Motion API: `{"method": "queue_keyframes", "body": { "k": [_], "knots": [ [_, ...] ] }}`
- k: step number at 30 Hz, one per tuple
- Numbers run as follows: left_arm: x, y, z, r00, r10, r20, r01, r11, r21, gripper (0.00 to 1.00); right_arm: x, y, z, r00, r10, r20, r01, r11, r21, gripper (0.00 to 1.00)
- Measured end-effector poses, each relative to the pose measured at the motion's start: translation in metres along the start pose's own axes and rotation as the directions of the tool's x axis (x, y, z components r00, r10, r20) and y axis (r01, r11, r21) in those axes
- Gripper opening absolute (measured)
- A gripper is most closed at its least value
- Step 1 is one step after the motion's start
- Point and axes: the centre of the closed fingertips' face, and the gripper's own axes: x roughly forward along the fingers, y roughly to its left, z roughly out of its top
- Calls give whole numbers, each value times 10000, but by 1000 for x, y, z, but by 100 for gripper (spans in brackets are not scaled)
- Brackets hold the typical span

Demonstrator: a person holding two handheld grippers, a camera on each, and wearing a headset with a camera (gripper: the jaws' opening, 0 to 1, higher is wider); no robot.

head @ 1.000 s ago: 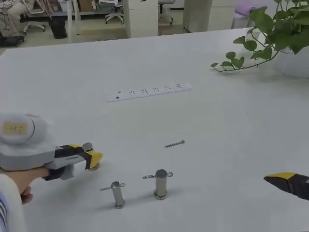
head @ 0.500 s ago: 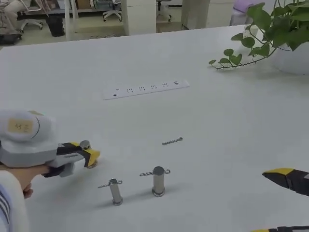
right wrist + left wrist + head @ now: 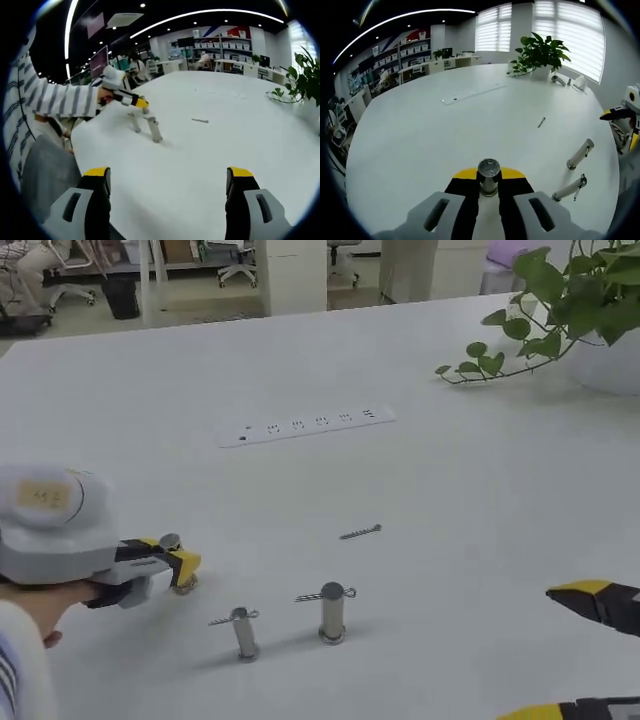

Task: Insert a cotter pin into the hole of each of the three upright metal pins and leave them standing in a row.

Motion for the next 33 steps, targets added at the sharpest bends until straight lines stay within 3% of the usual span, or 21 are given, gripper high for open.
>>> {"method": "queue_keyframes", "body": {
  "k": [9,16,24,33],
  "knots": [
    [-35,5,9,9971,662,386,-632,9952,-750,12,-1,3,3,9999,86,118,-84,9999,-135,97],
    [-64,3,3,9928,1105,459,-1029,9841,-1446,12,-5,4,7,9997,161,201,-156,9995,-267,97],
    [-97,-6,-11,9862,1593,448,-1471,9679,-2038,12,-7,9,8,9992,325,226,-316,9987,-389,97],
    [-123,-29,-24,9794,1976,410,-1830,9551,-2330,12,-7,15,8,9984,546,149,-536,9968,-592,97]
  ]
}}
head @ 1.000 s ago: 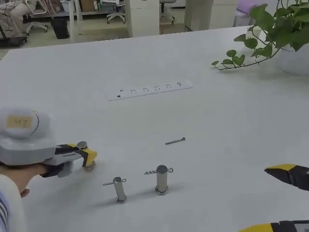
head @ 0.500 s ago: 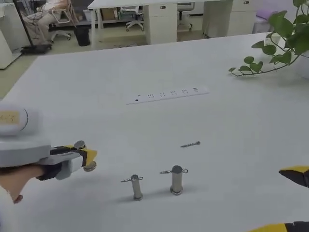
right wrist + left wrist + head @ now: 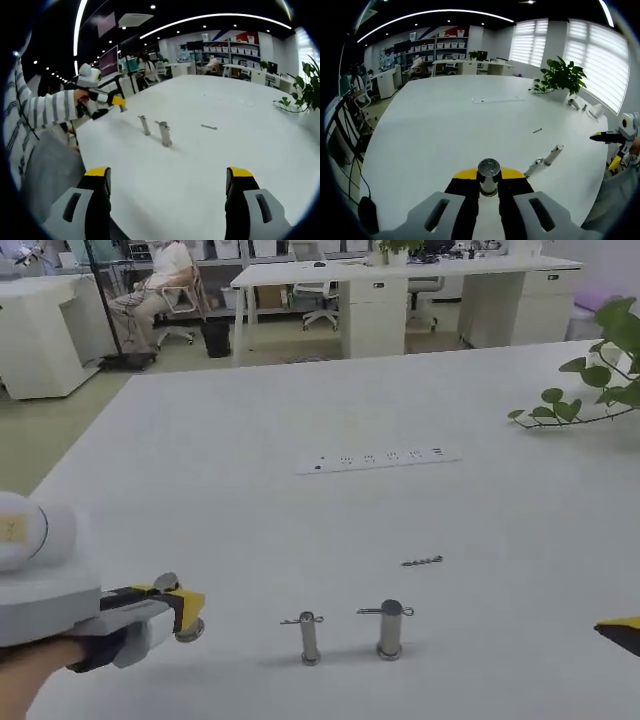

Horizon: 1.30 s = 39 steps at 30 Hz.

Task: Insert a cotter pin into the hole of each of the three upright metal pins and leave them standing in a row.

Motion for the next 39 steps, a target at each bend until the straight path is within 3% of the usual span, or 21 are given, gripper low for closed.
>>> {"method": "queue_keyframes", "body": {
  "k": [5,13,19,21,25,27,39],
  "knots": [
    [-8,-10,-13,9999,147,-84,-147,9999,30,12,-2,1,1,10000,41,-39,-41,10000,-72,97],
    [-19,-21,-30,9996,268,-78,-272,9983,-518,12,-6,4,0,9999,87,-119,-89,9999,-117,97],
    [-23,-28,-42,9990,428,-151,-435,9979,-479,12,-6,6,-1,9998,136,-151,-138,9998,-146,97],
    [-24,-30,-48,9979,608,-219,-612,9980,-161,12,-5,8,-1,9996,194,-217,-198,9996,-186,96],
    [-25,-37,-59,9984,478,-298,-492,9976,-481,12,-4,10,1,9993,267,-255,-273,9993,-258,96],
    [-24,-40,-65,9978,513,-409,-517,9986,-81,12,-3,11,2,9992,298,-269,-307,9991,-305,96],
    [-18,-49,-74,9980,501,-387,-516,9979,-387,12,1,17,-1,9984,392,-399,-406,9986,-346,96]
  ]
}}
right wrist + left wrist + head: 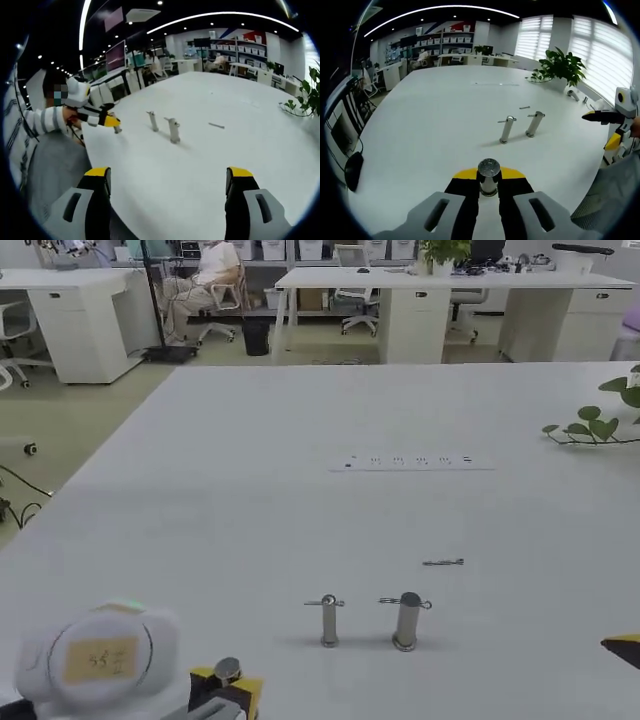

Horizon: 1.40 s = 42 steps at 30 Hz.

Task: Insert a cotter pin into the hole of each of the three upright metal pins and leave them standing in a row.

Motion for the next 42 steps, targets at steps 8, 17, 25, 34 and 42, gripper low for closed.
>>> {"method": "queue_keyframes", "body": {
  "k": [8,17,25,34,42],
  "knots": [
    [7,-4,-8,9997,-195,-136,193,9996,-206,12,-1,0,-1,10000,-39,6,39,10000,43,96],
    [16,-8,-12,9991,-323,-266,325,9994,71,12,0,0,-3,10000,-28,-52,29,10000,54,96],
    [18,-11,-15,9989,-403,-235,412,9984,380,12,-1,0,-4,10000,-9,-87,10,10000,48,96],
    [14,-13,-18,9986,-431,-308,437,9989,183,12,2,3,-3,9999,119,-65,-119,9999,18,96],
    [11,-16,-21,9980,-481,-404,497,9980,393,12,2,5,-2,9999,167,37,-168,9998,53,96]
  ]
}}
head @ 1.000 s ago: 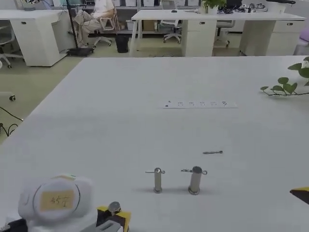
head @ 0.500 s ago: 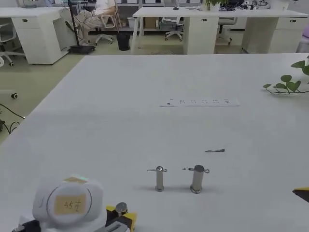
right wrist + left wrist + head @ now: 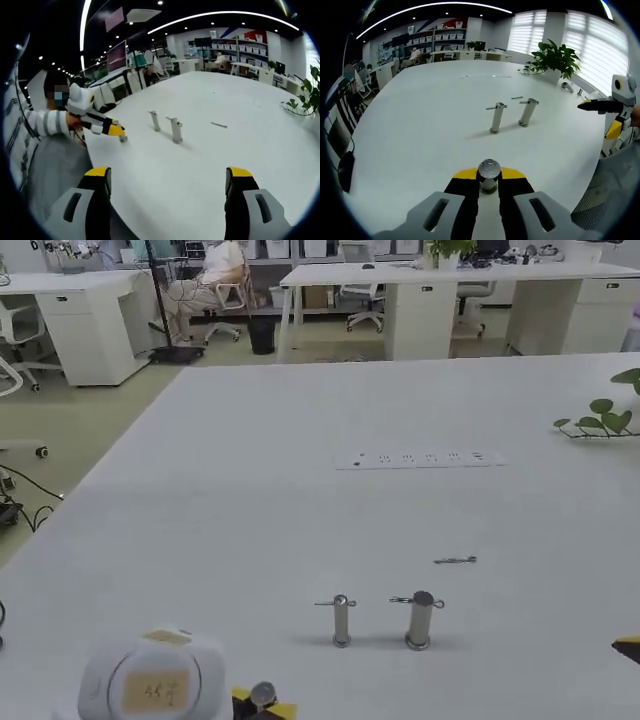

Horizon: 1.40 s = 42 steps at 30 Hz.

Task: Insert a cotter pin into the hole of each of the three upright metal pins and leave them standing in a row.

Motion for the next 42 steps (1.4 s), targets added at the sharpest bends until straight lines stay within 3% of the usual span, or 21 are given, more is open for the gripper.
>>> {"method": "queue_keyframes", "body": {
  "k": [5,18,19,20,22,24,27,29,34,39,42],
  "knots": [
    [1,-5,0,9999,-6,-134,12,9988,485,13,-2,0,-2,10000,13,-54,-13,10000,2,96],
    [1,-2,-3,9996,-234,-143,239,9990,364,26,-2,-1,-1,10000,6,-81,-6,10000,-25,96],
    [0,-2,-2,9997,-240,-107,244,9987,448,26,-2,-1,0,10000,6,-82,-6,10000,-39,96],
    [-2,0,-1,9996,-282,-58,286,9955,906,25,-2,-1,0,10000,4,-96,-4,10000,-48,96],
    [-5,3,2,9996,-278,-34,280,9961,842,24,-3,-2,0,9999,-22,-110,22,10000,-60,96],
    [-7,3,4,9984,-570,-3,569,9967,572,27,-3,-3,0,9999,-30,-125,29,10000,-65,96],
    [-11,6,6,9964,-843,-42,844,9953,483,35,-3,-4,-2,9998,-41,-198,39,10000,-64,96],
    [-12,6,9,9946,-1027,114,1013,9910,873,41,-2,-5,-3,9996,-25,-265,23,10000,-68,96],
    [-18,2,15,9873,-1573,216,1534,9800,1265,65,-3,-9,-3,9994,-55,-352,51,9999,-113,96],
    [-20,-6,12,9744,-2234,-245,2248,9696,969,80,-4,-13,0,9991,-66,-420,57,9997,-220,96],
    [-20,-4,11,9762,-2129,-416,2163,9702,1096,90,-4,-19,2,9986,-92,-512,71,9992,-405,96]
  ]
}}
